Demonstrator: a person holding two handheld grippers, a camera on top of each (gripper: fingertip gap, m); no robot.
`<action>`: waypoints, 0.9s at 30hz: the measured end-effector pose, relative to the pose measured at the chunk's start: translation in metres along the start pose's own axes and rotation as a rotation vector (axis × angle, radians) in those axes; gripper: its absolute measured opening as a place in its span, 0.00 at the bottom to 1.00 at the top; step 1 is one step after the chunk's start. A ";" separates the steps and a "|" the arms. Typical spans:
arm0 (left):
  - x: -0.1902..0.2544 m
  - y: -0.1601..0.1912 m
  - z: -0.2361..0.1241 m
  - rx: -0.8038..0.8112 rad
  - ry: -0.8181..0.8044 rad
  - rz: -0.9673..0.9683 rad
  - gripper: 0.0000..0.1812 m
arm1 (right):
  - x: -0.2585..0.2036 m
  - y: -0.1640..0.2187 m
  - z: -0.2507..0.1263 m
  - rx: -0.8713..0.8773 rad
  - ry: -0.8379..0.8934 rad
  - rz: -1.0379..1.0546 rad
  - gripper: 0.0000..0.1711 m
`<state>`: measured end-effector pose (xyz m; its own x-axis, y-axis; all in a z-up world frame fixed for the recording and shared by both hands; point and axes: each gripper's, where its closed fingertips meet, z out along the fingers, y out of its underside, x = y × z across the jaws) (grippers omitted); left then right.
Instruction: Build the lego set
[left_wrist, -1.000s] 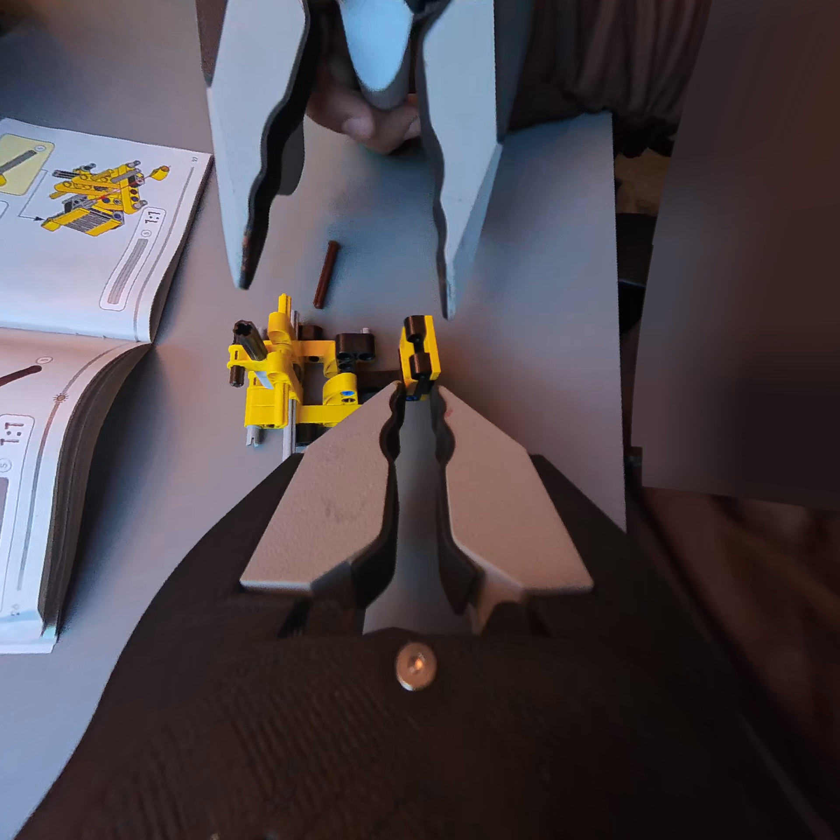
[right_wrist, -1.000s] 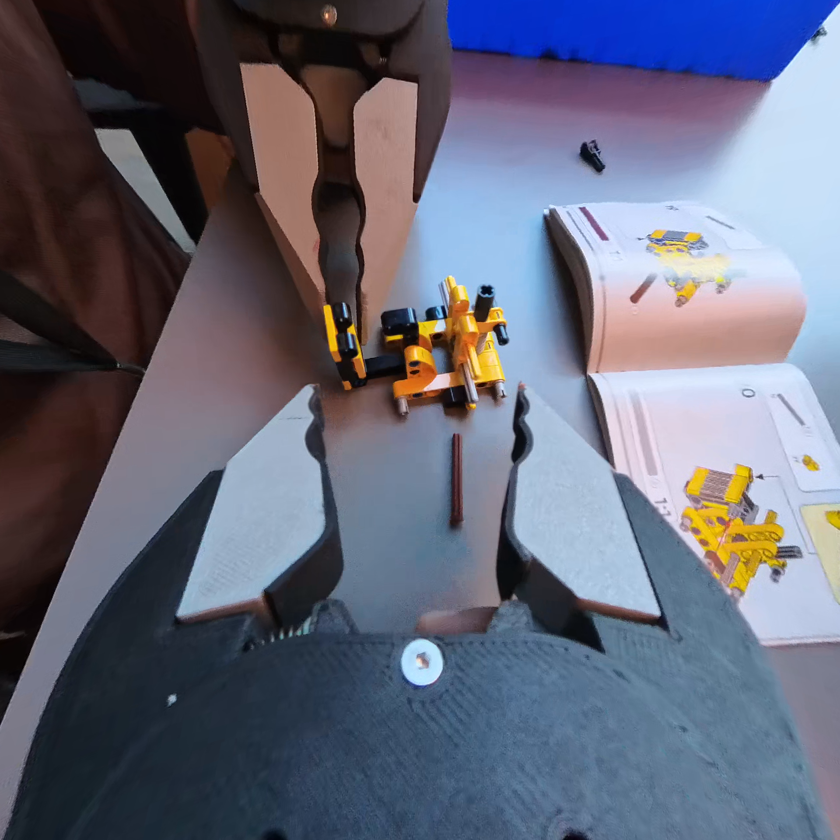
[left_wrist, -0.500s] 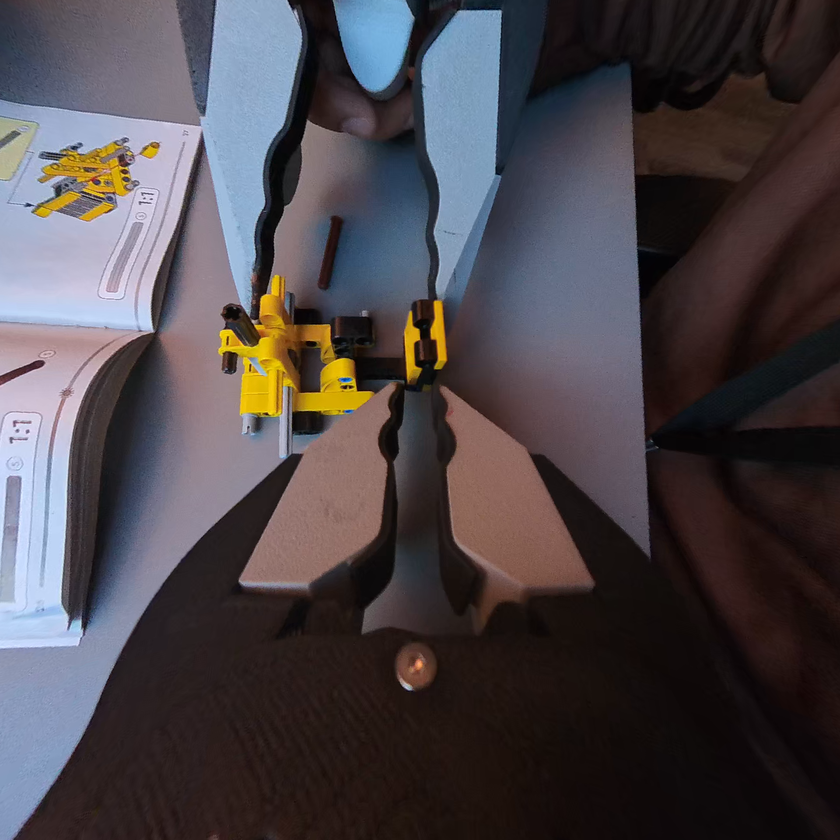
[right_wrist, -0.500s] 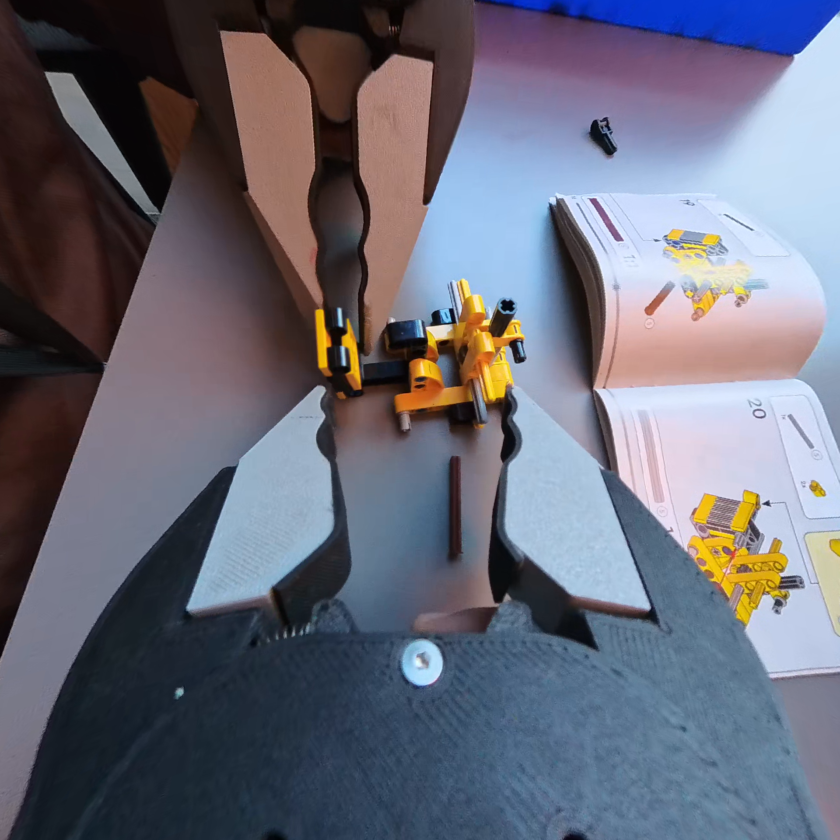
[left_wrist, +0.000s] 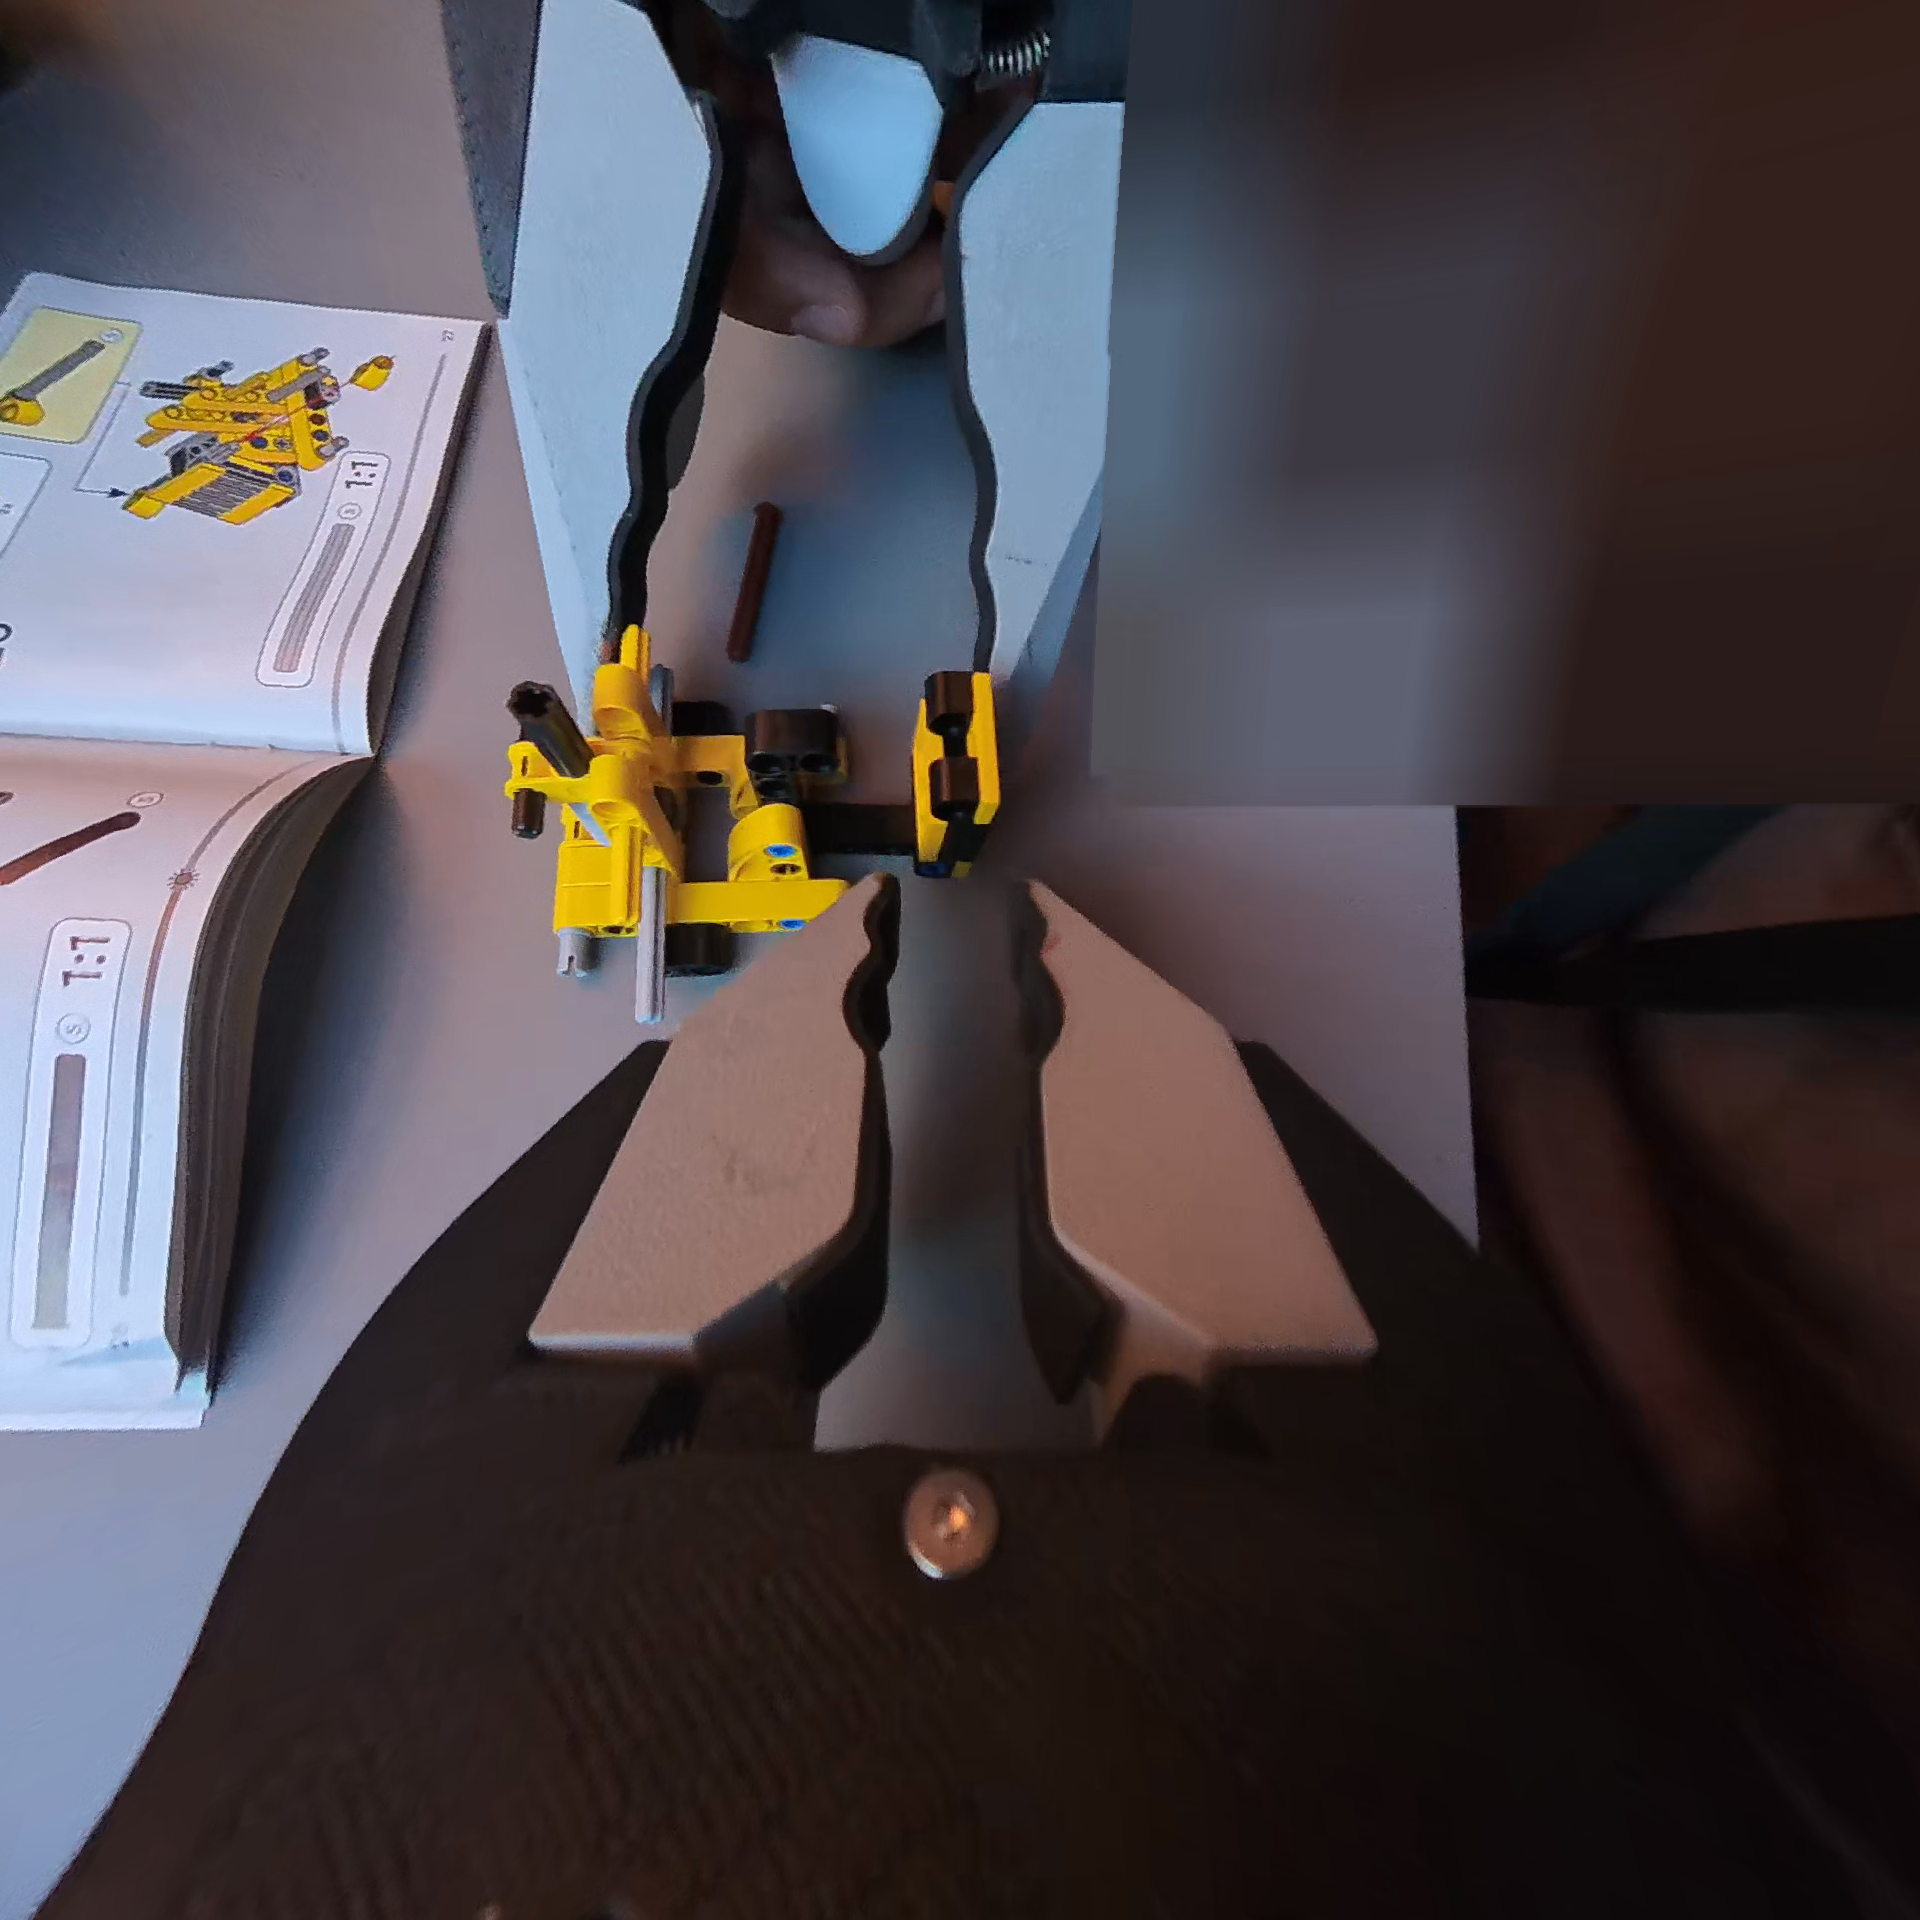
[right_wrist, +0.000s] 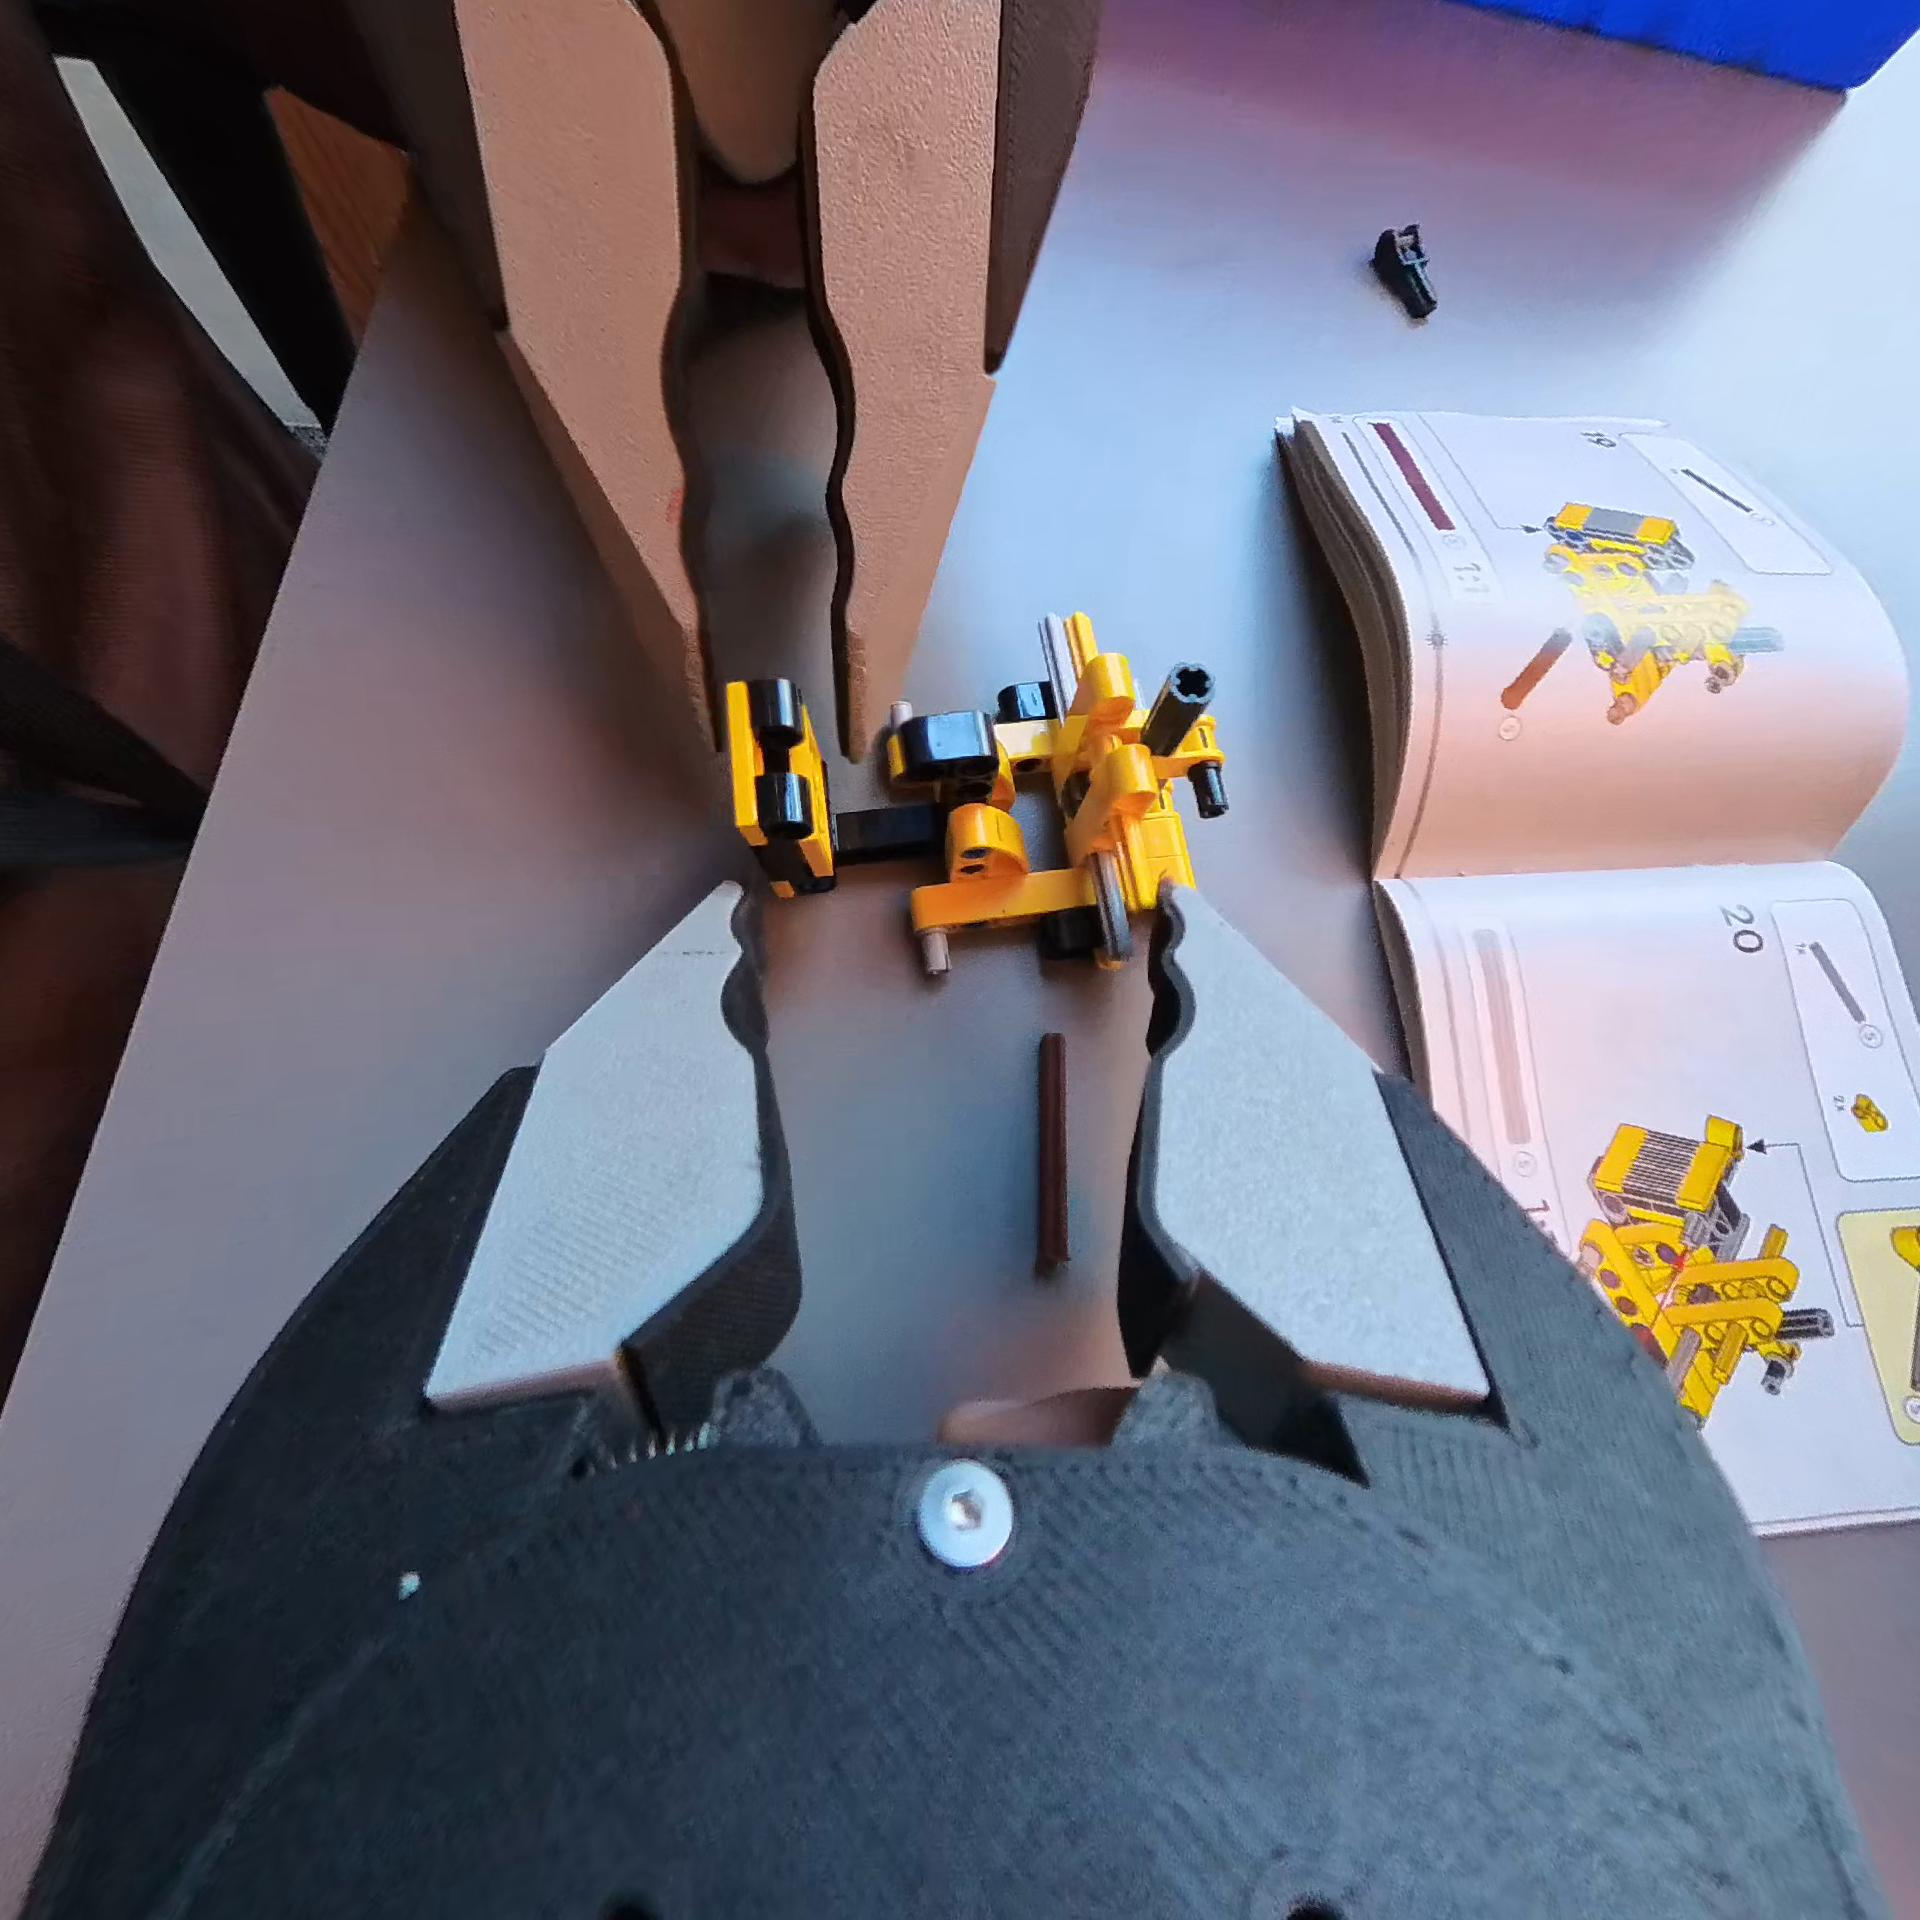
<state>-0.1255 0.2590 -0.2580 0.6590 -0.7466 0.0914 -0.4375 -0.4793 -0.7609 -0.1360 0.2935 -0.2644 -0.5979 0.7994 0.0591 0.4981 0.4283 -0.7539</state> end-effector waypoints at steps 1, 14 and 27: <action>0.000 0.000 0.000 -0.001 -0.004 0.000 0.11 | 0.001 0.000 0.000 -0.003 0.002 0.003 0.42; -0.013 0.001 -0.002 -0.001 -0.113 -0.009 0.12 | 0.002 0.002 0.002 -0.019 0.021 0.015 0.37; -0.015 0.012 -0.019 0.018 -0.061 -0.083 0.20 | 0.007 0.018 -0.020 -0.003 0.058 0.031 0.42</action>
<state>-0.1525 0.2558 -0.2564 0.7292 -0.6745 0.1158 -0.3688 -0.5297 -0.7638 -0.1185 0.3150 -0.2639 -0.5447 0.8354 0.0731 0.5182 0.4038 -0.7539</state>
